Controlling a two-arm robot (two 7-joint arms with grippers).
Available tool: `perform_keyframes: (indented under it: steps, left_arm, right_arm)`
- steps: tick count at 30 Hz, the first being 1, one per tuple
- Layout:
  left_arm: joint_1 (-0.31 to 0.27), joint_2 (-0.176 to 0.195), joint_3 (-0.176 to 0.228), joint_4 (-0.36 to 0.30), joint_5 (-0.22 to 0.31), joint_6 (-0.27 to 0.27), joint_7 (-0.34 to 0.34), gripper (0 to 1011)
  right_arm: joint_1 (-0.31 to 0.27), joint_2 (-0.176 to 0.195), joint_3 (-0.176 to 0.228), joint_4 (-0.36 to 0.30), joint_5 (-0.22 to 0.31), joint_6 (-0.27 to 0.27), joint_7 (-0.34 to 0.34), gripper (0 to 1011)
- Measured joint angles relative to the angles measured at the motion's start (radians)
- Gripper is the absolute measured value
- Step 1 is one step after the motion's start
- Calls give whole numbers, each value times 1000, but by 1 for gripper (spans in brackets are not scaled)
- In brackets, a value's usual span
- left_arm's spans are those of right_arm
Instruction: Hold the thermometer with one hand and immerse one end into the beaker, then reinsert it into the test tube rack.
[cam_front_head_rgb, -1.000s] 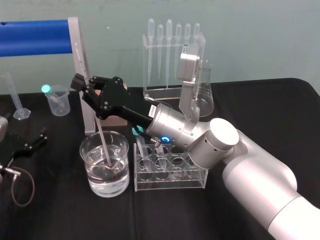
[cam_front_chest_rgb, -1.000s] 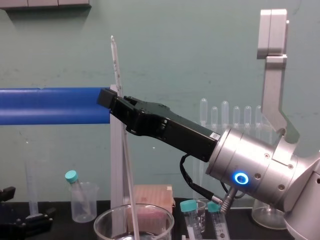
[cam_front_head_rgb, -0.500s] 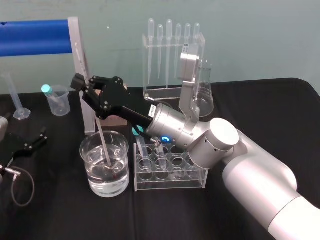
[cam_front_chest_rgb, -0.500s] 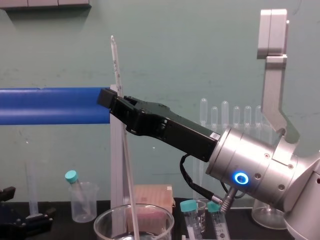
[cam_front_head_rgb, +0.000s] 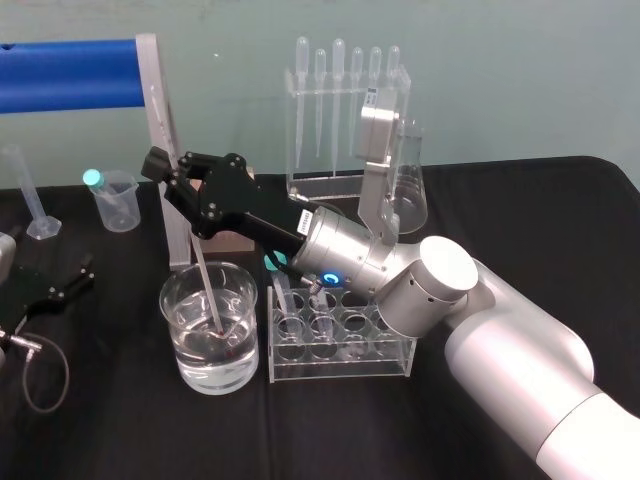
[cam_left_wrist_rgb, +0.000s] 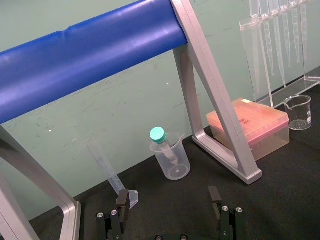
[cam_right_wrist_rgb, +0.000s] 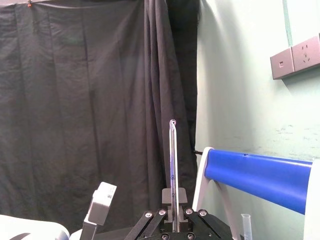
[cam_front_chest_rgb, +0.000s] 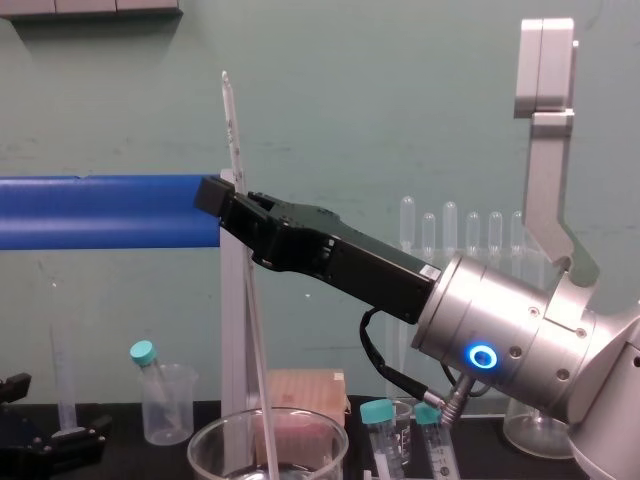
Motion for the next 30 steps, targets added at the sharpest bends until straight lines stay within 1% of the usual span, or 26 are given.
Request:
perform_keyframes:
  steps: [30]
  left_arm:
    - [0, 0, 0, 0, 0, 0, 0, 1008]
  right_arm:
    - [0, 0, 0, 0, 0, 0, 0, 56]
